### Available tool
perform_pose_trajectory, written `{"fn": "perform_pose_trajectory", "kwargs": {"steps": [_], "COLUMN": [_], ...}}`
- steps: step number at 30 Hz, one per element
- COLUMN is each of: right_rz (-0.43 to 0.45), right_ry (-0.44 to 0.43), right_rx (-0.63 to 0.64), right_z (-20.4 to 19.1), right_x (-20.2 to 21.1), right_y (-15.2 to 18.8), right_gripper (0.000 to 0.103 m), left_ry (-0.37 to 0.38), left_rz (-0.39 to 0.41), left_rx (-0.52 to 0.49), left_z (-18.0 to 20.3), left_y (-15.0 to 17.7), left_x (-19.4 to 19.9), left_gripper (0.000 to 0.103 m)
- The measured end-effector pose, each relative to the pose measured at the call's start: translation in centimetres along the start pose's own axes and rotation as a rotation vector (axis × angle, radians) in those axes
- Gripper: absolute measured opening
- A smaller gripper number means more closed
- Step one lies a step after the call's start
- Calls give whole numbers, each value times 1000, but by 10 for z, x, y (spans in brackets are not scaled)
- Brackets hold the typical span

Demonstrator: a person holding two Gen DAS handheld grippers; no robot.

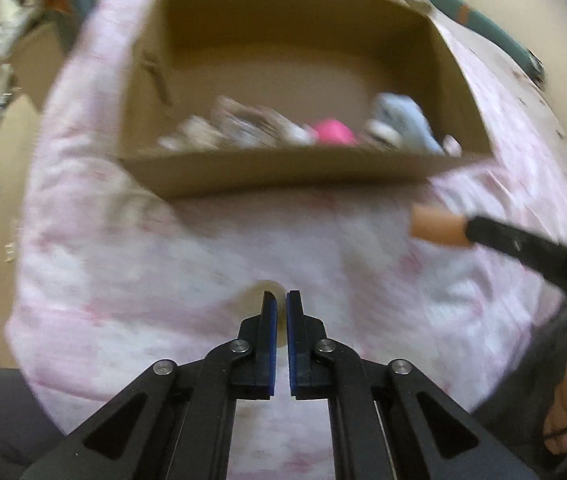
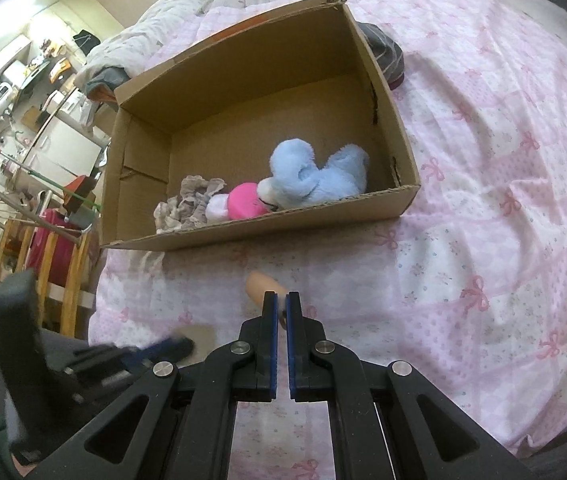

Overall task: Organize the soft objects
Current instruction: 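Lower the beige pad into the box with the left tool while the right lowers the tan cylinder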

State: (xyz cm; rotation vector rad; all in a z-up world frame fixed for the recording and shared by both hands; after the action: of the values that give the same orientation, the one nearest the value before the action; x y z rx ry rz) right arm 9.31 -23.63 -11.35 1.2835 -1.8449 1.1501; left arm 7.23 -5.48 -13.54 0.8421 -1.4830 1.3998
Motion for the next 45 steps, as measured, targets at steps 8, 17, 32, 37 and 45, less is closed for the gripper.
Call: {"fn": "perform_pose_trajectory", "kwargs": {"steps": [8,17,32,37,45], "right_rz": [-6,19,170,207,195], "right_ry": [-15,-42,-209,-243,-200], "right_rx": [40,55,19,36,23], "right_z": [-15,-25,-47,-56,-36], "right_x": [-4,-1,56,67,33], "right_y": [2,0,-31,-63,-95], "right_gripper": [6,6,6,6,6], "left_ry": [-73,-88,-97,-123,-112], "left_rz": [18,29,287,296,292], "left_rx": [77,79,70,45,34], "left_z": [-32,-26,-55,-62,-55], "left_y": [-4,-6,-91,-122,-139], "left_x": [8,7,100,90,48], "left_gripper": [4,4,4,4,4]}}
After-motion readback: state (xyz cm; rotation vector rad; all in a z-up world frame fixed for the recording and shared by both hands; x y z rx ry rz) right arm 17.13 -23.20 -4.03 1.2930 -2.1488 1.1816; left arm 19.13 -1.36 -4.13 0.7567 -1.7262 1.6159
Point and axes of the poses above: each gripper's, at about its wrist camera, not at the fingertips, and x roughly against the way its jaws point, z to its right, y to its underside, the point moved 5 cm from there along -x, roughly the way its jaws point, and after that the axes turned 8 degrees about -x, right-handed, at the moved point
